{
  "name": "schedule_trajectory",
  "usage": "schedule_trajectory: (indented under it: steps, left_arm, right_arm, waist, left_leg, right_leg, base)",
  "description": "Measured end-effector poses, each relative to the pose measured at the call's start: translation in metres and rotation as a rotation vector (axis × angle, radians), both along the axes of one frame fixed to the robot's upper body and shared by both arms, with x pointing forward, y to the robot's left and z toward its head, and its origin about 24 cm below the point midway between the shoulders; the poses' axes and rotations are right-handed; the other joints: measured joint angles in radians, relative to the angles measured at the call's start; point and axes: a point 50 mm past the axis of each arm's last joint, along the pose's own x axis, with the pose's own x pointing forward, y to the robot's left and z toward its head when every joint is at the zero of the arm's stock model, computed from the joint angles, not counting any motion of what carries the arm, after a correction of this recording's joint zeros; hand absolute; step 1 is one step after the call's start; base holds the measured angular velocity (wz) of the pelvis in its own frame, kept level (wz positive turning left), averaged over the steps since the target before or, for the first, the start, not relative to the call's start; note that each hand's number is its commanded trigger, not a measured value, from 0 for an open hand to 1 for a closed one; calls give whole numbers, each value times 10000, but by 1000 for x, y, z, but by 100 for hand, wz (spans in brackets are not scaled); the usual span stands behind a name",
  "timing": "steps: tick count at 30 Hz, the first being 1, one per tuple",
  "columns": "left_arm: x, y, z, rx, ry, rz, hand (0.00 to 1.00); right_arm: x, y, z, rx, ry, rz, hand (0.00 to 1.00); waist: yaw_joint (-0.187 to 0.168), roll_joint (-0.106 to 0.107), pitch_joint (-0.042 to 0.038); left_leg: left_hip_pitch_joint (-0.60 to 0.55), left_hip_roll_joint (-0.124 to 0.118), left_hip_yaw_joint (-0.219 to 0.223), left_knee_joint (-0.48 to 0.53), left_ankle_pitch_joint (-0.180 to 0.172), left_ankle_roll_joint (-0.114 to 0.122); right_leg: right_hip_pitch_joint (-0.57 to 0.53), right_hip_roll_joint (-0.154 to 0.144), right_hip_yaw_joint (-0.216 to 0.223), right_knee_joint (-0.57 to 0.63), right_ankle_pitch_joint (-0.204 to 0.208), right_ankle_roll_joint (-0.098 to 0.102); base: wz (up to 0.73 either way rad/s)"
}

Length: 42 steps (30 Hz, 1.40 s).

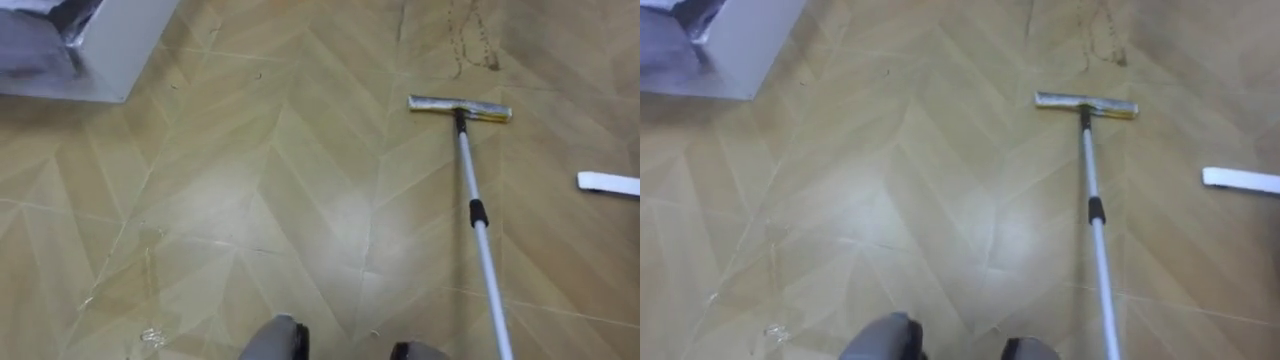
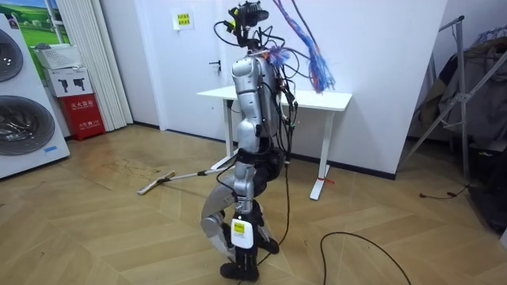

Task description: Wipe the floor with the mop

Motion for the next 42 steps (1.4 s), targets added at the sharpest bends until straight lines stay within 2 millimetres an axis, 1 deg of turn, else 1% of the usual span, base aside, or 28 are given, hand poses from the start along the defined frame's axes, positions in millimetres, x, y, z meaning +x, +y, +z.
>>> schedule_trajectory:
  steps: [2,5,6,8,9,10,11,12,14,16,17,18,20,22,25,26,28,30,31,32,33,34,35,37,39,40,41,42]
  left_arm:
    - [1,1,1,-159,-48,62,0]
    - [-15,2,0,-363,315,128,0]
    - [-16,0,-1,-494,429,146,0]
    - [-14,-1,-1,-627,395,153,0]
    - [-10,-2,-1,-634,289,154,0]
    - [-6,-2,-1,-631,179,152,0]
    - [0,-2,-1,-613,-23,294,0]
    - [6,-3,0,-537,-358,305,0]
    - [13,-7,0,-371,-856,301,0]
    - [13,-12,-1,-331,-979,318,0]
    - [12,-14,-2,-332,-935,315,0]
    - [12,-17,-2,-357,-936,318,0]
    - [11,-23,-3,-518,-951,421,0]
    - [11,-24,-4,-608,-984,643,0]
    - [12,-23,-3,-424,-1011,679,0]
    - [11,-22,-3,-324,-1019,670,0]
    - [13,-17,-2,-111,-1104,661,0]
    - [15,-8,1,110,-1239,601,0]
    - [14,-7,1,128,-1215,607,0]
    - [11,-6,1,134,-1117,645,0]
    - [9,-6,1,98,-1042,650,0]
    - [8,-7,0,64,-1003,641,0]
    - [11,-7,0,-68,-1023,624,0]
    - [21,-10,1,-183,-1209,471,0]
    - [25,-15,0,-244,-1344,84,0]
    - [25,-16,0,-273,-1356,95,0]
    - [25,-18,0,-313,-1396,94,0]
    - [25,-20,0,-296,-1444,91,0]
  right_arm:
    - [19,-4,5,-22,-711,127,100]
    - [23,2,3,484,-1153,-28,100]
    - [15,2,2,688,-1039,-194,100]
    - [-10,-3,-2,598,-449,-360,100]
    - [-32,-8,-2,430,69,-505,100]
    - [-43,-10,-3,373,367,-535,100]
    - [-65,-11,-4,343,854,-732,100]
    - [-82,-8,-5,413,1175,-989,100]
    - [-95,2,-9,562,1475,-1225,100]
    - [-103,13,-13,680,1751,-1298,100]
    - [-107,22,-15,774,1886,-1298,100]
    - [-112,28,-17,843,2057,-1335,100]
    - [-113,33,-18,895,2198,-1504,100]
    - [-94,30,-18,792,1866,-1362,100]
    - [-40,12,-10,80,1007,-1023,100]
    - [-14,2,-2,-306,425,-891,100]
    - [26,-7,9,-649,-717,-683,100]
    - [67,-11,24,-758,-2178,-499,100]
    - [76,-9,26,-700,-2524,-436,100]
    - [82,-5,26,-487,-2941,-628,100]
    - [77,-1,23,-80,-2985,-953,100]
    - [72,0,20,78,-2925,-1155,100]
    - [58,-1,15,276,-2708,-1521,100]
    - [32,-4,8,331,-2153,-1828,100]
    - [-10,-10,2,-31,-914,-1886,100]
    - [-22,-11,0,-94,-583,-1944,100]
    - [-46,-10,-3,-211,-24,-2082,100]
    - [-60,-7,-5,-279,387,-2180,100]
  waist:
    - [109,-148,52]
    - [299,-100,-15]
    - [331,-63,-107]
    - [323,-27,-164]
    - [298,24,-161]
    - [289,29,-164]
    - [250,81,-171]
    - [142,284,-180]
    - [60,485,-121]
    - [-98,620,-77]
    - [-201,655,-77]
    - [-336,775,-61]
    - [-412,870,-59]
    - [-401,856,-49]
    - [-242,671,44]
    - [-88,619,72]
    - [142,446,107]
    - [467,16,110]
    - [518,16,110]
    - [586,-60,117]
    - [573,-131,70]
    - [562,-66,61]
    - [544,-124,38]
    - [498,-86,41]
    - [329,199,5]
    - [298,261,-10]
    - [223,444,-30]
    - [152,613,-51]
  left_leg:
    - [-219,1,409,-930,2,1]
    - [-31,-115,480,-2000,505,290]
    - [169,-191,520,-2235,611,537]
    - [521,-249,863,-2534,524,992]
    - [648,-409,963,-2565,318,1226]
    - [678,-513,984,-2565,167,1282]
    - [722,-665,963,-2564,-41,1352]
    - [735,-684,781,-2602,-253,1337]
    - [810,-704,479,-2858,-345,1296]
    - [1026,-762,129,-3218,-373,1180]
    - [1106,-856,-115,-3229,-454,1042]
    - [1175,-889,-318,-2990,-668,791]
    - [1271,-737,-210,-2642,-787,654]
    - [1247,-552,-168,-2316,-848,539]
    - [1178,-460,-108,-1433,-767,348]
    - [949,-297,-93,-681,-516,50]
    - [410,-182,-89,-377,-444,74]
    - [-514,-205,-27,-1682,-403,115]
    - [-607,-206,-19,-2172,-327,66]
    - [-648,-254,-39,-3061,269,242]
    - [-505,-401,-66,-3487,916,448]
    - [-363,-401,-39,-3513,1059,614]
    - [-183,-418,110,-3485,1021,916]
    - [-25,-632,250,-3477,776,1147]
    - [330,-883,418,-3467,393,1411]
    - [467,-947,442,-3516,282,1467]
    - [675,-1037,378,-3567,91,1537]
    - [760,-1072,342,-3623,9,1578]
  right_leg:
    - [146,231,310,-48,-16,2]
    - [833,541,633,-545,-184,169]
    - [1125,514,640,-926,-164,229]
    - [1526,338,689,-1396,-39,358]
    - [1491,277,945,-1259,82,588]
    - [1327,216,1067,-935,300,732]
    - [810,178,1268,-32,1081,880]
    - [214,366,1538,606,1775,921]
    - [-1013,540,1722,405,1806,923]
    - [-1971,560,1663,-1209,1946,859]
    - [-2292,575,1688,-2557,2530,766]
    - [-2301,515,1613,-2781,3368,741]
    - [-2022,499,1293,-2612,3230,419]
    - [-1970,535,1166,-2405,2930,252]
    - [-1799,579,1167,-1916,2320,78]
    - [-1681,732,1215,-1731,2103,53]
    - [-1589,883,1250,-1551,1794,-22]
    - [-1493,991,1337,-1666,1715,-27]
    - [-1315,1040,1303,-1797,1699,-9]
    - [-855,1055,1237,-2034,1598,45]
    - [-406,1009,1239,-2246,1415,191]
    - [-218,1013,1232,-2346,1348,260]
    - [14,1012,1397,-2479,1240,421]
    - [99,933,1726,-2290,1275,504]
    - [65,741,1829,-1583,1726,1158]
    - [-8,676,1870,-1316,1937,1255]
    - [-239,686,2052,-755,2333,1230]
    - [-685,726,2229,-721,2403,1201]
  base:
    - [10]
    - [-2]
    - [-3]
    - [23]
    - [28]
    - [25]
    - [9]
    - [0]
    - [-33]
    - [-47]
    - [-18]
    - [0]
    - [10]
    - [-2]
    - [1]
    - [-7]
    - [3]
    - [-3]
    - [-5]
    - [10]
    - [18]
    - [38]
    - [42]
    - [37]
    - [15]
    - [0]
    - [-7]
    - [-12]
